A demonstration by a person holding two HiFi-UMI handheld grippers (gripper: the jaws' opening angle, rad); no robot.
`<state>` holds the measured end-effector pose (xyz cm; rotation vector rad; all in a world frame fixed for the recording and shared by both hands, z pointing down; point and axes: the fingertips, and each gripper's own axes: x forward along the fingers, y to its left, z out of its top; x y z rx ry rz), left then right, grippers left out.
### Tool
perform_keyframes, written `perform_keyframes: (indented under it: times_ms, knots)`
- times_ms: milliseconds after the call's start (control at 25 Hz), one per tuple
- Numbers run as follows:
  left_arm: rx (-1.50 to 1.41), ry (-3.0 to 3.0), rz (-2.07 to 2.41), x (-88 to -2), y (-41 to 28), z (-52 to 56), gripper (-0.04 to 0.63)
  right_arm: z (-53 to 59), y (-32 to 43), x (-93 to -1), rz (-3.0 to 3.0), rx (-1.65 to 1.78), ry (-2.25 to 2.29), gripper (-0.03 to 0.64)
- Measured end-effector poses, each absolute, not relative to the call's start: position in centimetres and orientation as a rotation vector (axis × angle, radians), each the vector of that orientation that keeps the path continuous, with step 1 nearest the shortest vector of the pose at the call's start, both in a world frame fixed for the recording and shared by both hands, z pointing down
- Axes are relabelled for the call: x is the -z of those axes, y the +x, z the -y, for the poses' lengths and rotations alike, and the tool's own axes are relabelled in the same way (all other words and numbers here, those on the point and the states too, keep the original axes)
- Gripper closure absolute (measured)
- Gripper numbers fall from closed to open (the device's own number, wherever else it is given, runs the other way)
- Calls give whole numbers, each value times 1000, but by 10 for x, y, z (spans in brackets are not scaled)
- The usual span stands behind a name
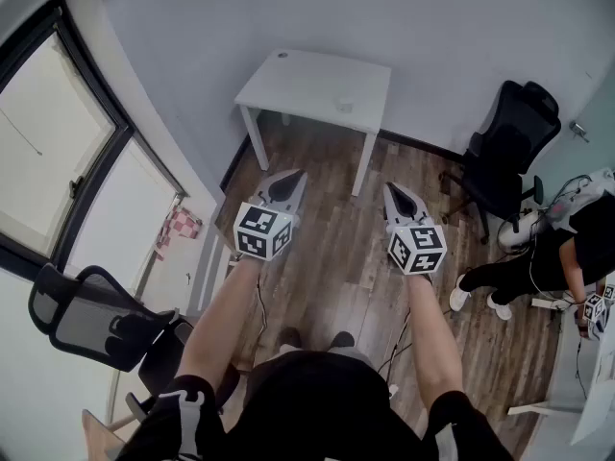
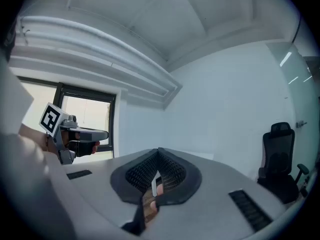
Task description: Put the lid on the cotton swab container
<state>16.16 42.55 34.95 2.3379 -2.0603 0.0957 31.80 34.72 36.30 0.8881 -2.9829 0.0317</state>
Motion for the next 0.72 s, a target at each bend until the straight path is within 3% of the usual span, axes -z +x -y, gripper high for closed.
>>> perform_keyframes:
  times_ms: [720]
  knots:
    - [-69,2242,2115,-365,199,-373,577,-283,354,-376,3003,-62,776,603]
